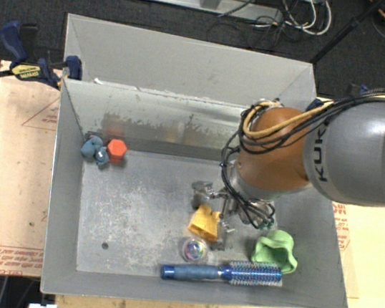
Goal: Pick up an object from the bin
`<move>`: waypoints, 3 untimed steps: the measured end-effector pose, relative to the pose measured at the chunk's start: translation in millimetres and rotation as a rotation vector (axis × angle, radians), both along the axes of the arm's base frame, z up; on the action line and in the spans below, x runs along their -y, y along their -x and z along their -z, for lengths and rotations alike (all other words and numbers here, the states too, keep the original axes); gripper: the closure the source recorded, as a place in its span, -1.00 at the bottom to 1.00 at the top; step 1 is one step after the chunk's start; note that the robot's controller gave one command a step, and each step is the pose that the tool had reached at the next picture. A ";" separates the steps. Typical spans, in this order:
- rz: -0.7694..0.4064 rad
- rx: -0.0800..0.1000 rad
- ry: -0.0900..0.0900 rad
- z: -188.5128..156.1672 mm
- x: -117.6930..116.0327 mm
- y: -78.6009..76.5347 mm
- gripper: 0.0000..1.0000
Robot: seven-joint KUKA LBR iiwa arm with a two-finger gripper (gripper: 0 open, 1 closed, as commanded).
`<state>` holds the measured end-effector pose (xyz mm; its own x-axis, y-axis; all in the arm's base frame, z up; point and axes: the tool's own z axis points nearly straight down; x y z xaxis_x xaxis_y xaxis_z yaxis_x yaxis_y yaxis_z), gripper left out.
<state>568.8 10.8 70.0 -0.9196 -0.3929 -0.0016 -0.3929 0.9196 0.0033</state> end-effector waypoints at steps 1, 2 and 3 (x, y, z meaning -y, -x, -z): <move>0.002 0.002 0.002 -0.7 1.8 -0.6 1.00; -0.132 0.005 0.002 -27.5 -17.6 37.1 1.00; -0.207 0.009 0.003 -135.2 -23.4 67.8 1.00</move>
Offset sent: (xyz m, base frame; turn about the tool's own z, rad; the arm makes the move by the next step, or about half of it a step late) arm 0.0000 0.0000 0.0000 0.0000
